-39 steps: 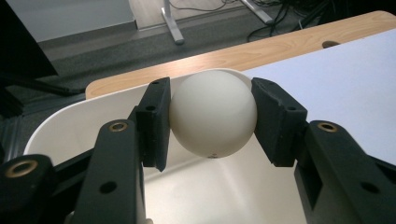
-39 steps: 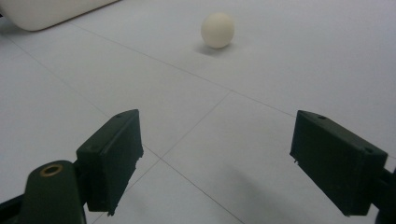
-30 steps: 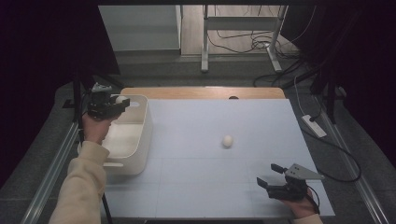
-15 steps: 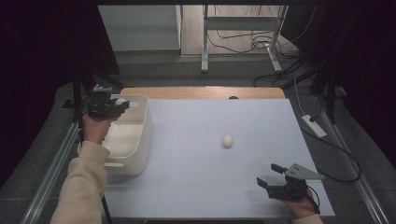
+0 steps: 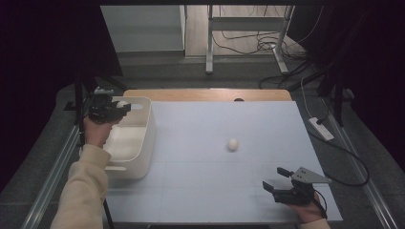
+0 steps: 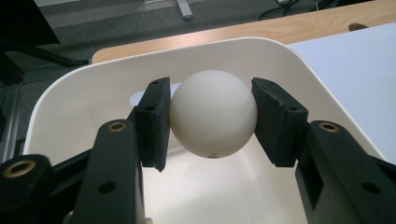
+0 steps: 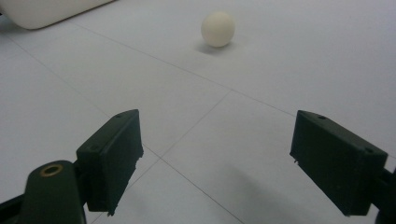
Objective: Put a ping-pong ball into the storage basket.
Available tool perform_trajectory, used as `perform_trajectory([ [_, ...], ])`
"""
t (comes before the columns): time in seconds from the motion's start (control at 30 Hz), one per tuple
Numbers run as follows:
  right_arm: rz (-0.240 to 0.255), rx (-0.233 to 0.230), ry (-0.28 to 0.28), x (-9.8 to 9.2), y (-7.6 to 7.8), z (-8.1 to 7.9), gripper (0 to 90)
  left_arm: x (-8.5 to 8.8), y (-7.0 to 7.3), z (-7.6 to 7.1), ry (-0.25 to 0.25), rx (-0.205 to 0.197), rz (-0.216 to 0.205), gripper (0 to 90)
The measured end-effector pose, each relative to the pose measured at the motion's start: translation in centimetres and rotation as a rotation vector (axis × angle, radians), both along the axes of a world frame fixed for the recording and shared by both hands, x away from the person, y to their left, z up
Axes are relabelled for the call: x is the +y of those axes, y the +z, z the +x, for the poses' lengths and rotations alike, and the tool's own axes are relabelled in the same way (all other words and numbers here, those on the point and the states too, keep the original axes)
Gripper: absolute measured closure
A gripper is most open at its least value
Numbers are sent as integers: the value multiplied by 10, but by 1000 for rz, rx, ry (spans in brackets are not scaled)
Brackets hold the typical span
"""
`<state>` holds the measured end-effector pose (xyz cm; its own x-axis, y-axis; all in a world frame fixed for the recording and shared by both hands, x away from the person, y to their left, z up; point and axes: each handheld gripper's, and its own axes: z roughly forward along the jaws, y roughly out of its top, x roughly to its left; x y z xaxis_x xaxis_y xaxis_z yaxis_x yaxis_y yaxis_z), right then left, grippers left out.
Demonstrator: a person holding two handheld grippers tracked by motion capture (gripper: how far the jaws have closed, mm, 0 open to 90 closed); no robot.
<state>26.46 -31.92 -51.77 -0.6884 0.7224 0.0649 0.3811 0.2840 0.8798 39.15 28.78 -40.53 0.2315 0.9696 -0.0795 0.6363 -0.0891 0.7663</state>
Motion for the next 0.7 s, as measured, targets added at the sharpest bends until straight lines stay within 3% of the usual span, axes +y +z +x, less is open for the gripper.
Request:
perform_trajectory([
  [0.1,2,1,-1,0,0,0,165,0,1,-1,1,-3,8,480],
  [0.2,1,1,0,0,0,0,165,-3,1,0,26,-1,32,292],
  [0.33,1,1,-1,0,0,0,165,-5,4,-1,23,-9,17,193],
  [0.7,3,1,-1,0,0,0,165,-19,15,-11,-82,-53,-53,161],
])
